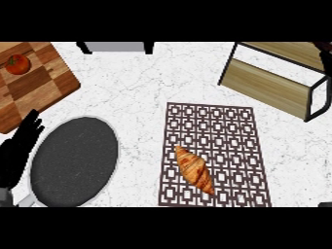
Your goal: Pick the cupcake from the placemat and place it in the tiered shelf
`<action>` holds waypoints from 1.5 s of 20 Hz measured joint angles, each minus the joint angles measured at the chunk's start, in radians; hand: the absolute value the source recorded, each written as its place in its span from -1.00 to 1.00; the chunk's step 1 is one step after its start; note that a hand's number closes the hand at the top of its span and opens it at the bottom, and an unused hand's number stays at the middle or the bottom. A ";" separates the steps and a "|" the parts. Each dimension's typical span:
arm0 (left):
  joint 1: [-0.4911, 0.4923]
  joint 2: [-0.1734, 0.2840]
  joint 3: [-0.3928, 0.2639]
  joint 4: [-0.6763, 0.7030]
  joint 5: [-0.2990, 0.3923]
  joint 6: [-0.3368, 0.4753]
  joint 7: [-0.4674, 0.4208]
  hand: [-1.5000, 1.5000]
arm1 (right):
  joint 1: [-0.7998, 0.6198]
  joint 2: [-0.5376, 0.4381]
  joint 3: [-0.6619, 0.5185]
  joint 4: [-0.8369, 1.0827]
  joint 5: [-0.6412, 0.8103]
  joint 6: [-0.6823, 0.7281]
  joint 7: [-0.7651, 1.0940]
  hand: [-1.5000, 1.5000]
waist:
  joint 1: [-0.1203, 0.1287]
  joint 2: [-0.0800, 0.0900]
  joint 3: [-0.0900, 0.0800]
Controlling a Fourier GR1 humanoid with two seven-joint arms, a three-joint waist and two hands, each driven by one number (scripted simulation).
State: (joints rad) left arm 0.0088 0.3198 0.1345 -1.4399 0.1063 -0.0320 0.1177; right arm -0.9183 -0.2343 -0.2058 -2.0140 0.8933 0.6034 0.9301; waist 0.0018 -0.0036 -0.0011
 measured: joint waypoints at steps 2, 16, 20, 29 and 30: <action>-0.005 0.006 0.005 0.008 -0.001 -0.007 -0.001 0.00 | -0.039 -0.035 -0.024 0.055 -0.003 0.016 -0.013 1.00 | 0.000 0.001 0.000; 0.013 -0.018 0.013 -0.011 -0.020 -0.016 -0.007 0.00 | -0.096 -0.211 -0.053 0.415 0.088 -0.080 -0.131 1.00 | 0.008 0.005 0.001; -0.011 -0.015 0.022 0.025 -0.023 -0.027 -0.016 0.00 | -0.104 -0.226 -0.057 0.554 0.110 -0.192 -0.192 1.00 | 0.010 0.007 0.001; -0.031 -0.021 0.031 0.029 -0.032 -0.034 -0.004 0.00 | -0.081 -0.247 -0.114 0.762 0.096 -0.375 -0.283 1.00 | 0.010 0.007 0.001; -0.038 -0.018 0.033 0.028 -0.030 -0.036 0.004 0.00 | -0.084 -0.244 -0.123 0.789 0.103 -0.407 -0.276 -1.00 | 0.011 0.007 0.001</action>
State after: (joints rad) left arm -0.0288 0.3015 0.1675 -1.4118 0.0759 -0.0675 0.1214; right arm -1.0027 -0.4780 -0.3285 -1.2250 0.9959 0.1962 0.6540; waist 0.0127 0.0035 0.0000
